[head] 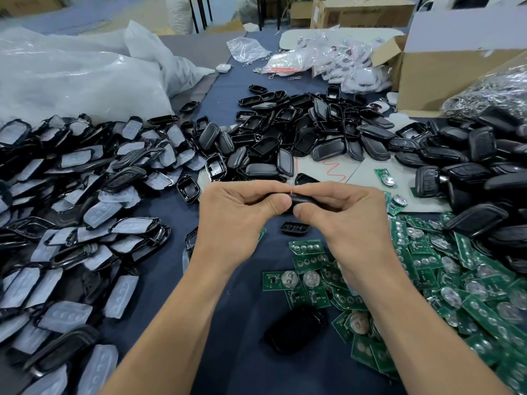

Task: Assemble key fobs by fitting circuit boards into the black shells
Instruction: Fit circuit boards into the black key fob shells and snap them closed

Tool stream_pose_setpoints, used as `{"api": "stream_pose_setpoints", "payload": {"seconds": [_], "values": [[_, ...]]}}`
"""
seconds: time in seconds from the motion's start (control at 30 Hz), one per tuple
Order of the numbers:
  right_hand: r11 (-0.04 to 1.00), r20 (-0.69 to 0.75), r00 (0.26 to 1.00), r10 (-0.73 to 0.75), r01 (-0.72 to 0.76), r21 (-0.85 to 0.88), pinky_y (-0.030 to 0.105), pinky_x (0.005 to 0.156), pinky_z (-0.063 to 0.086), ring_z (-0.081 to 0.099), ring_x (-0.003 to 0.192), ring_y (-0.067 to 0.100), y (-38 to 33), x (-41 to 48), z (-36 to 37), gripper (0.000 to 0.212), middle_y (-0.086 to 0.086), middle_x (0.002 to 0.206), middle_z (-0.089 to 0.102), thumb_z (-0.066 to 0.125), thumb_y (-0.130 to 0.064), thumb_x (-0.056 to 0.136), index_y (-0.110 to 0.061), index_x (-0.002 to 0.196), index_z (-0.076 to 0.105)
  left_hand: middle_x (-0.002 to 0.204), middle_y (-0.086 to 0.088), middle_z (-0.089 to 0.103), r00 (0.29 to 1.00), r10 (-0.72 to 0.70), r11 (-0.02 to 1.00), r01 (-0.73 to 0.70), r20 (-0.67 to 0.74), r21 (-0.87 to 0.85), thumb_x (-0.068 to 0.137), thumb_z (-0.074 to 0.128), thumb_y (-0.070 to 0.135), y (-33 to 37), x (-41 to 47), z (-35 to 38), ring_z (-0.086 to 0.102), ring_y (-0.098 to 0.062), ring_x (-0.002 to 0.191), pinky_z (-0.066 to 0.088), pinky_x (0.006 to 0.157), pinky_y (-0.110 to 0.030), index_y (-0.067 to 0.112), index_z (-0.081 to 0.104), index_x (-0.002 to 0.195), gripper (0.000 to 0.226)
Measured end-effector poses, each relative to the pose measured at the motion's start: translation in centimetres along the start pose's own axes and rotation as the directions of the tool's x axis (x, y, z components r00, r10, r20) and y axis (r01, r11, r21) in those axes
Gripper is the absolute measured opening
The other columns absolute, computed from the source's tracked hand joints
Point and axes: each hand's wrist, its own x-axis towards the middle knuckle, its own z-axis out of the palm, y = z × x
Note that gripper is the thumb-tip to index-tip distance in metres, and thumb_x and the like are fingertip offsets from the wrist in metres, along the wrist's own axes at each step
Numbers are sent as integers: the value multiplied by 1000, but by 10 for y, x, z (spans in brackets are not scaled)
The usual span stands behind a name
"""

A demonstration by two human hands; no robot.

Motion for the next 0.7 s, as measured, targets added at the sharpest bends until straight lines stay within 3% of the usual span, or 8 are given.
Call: {"api": "stream_pose_setpoints", "payload": {"seconds": [0.13, 0.23, 0.4, 0.57, 0.7], "values": [[999, -33, 999, -31, 31, -12, 26, 76, 61, 79, 85, 16, 0, 1, 1, 31, -5, 88, 81, 80, -8, 71, -31, 91, 83, 94, 1, 82, 996, -93, 994, 93, -13, -50, 79, 82, -6, -1, 2, -1, 78, -13, 92, 58, 81, -19, 25, 82, 96, 35], [999, -54, 998, -27, 26, -23, 24, 75, 59, 78, 84, 14, 1, 1, -1, 32, -7, 86, 81, 80, -10, 71, -37, 88, 83, 90, 0, 82, 992, -121, 991, 120, -16, -64, 79, 77, -14, -3, 3, -3, 78, -12, 89, 58, 80, -18, 26, 84, 89, 41], [968, -49, 999, -10, -2, -253, 36, 82, 61, 76, 85, 6, 1, 0, 0, 31, -16, 85, 79, 79, -16, 72, -39, 94, 80, 91, -1, 82, 997, -77, 996, 77, -16, -36, 79, 76, -15, -4, 4, -2, 77, -13, 89, 57, 80, -20, 21, 83, 94, 40], [976, 50, 984, 168, -174, 134, 25, 66, 57, 73, 73, 13, -1, -4, 6, 20, 7, 85, 80, 81, -2, 83, -20, 92, 84, 102, -5, 81, 989, -142, 985, 146, 42, -94, 89, 71, 15, -6, 0, 5, 76, -17, 99, 57, 84, -26, 20, 83, 104, 20], [944, 99, 964, 247, -262, 198, 26, 70, 60, 75, 76, 18, -4, -6, 8, 19, 12, 85, 79, 77, 4, 85, -12, 94, 83, 98, -1, 81, 986, -169, 978, 169, 7, -121, 93, 67, 23, -6, -3, 14, 76, -10, 94, 56, 78, -19, 22, 84, 99, 18]]}}
